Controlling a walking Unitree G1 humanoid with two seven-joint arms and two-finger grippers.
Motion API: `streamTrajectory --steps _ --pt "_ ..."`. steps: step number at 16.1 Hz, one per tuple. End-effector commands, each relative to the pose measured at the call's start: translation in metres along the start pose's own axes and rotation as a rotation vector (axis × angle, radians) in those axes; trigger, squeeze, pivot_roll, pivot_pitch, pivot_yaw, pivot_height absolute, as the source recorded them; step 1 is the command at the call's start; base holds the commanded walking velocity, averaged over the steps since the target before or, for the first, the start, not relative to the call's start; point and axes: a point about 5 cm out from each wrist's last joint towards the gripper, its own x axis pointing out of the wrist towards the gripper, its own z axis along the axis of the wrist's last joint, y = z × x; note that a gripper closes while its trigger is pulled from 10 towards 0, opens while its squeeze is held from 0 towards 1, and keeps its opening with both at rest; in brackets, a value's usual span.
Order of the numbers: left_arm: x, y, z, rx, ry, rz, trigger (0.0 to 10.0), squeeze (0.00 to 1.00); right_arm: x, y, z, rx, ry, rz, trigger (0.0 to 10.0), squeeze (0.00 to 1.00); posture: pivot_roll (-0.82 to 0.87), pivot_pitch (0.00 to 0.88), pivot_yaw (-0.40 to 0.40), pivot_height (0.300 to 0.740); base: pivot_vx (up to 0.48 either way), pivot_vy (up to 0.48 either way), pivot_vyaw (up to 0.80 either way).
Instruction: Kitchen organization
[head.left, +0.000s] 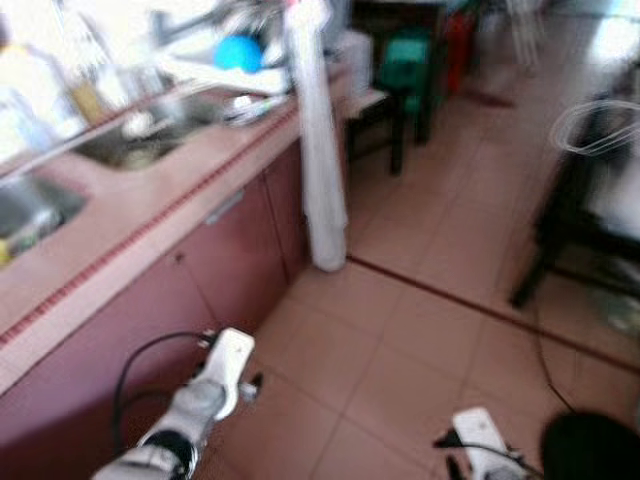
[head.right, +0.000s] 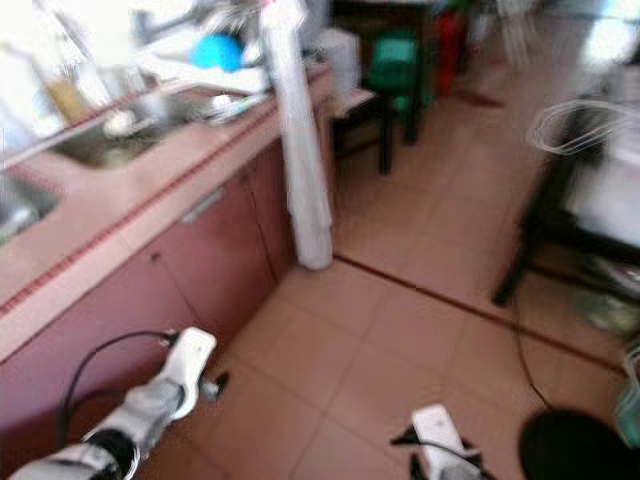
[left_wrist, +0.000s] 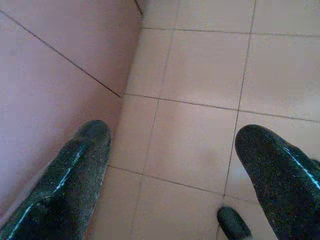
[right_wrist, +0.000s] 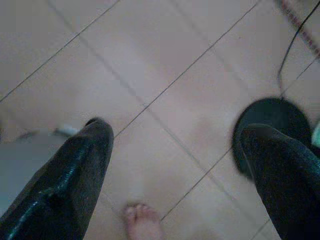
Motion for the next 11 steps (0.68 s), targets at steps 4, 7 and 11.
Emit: streamTrajectory --steps 4,7,11 --pt "-0.003 0.0111 -0.0064 0.015 0.02 0.02 10.0 0.0 0.0006 0.0099 0.0025 -0.003 -0.003 0.02 10.0 0.0 -0.06 0.077 0.09 0.74 0.276 0.0 0.0" --pt "-0.0029 0.0103 -0.0064 0.022 0.021 0.016 10.0 0.0 0.0005 0.0099 0.0019 -0.004 0.0 0.02 10.0 0.0 -0.06 0.079 0.09 0.74 0.279 0.0 0.0" --pt "-0.0028 0.0096 -0.006 0.033 0.018 0.012 10.0 0.0 0.0004 0.0112 0.0008 -0.005 0.007 0.023 10.0 0.0 -0.06 0.08 0.09 0.74 0.301 0.0 0.0"
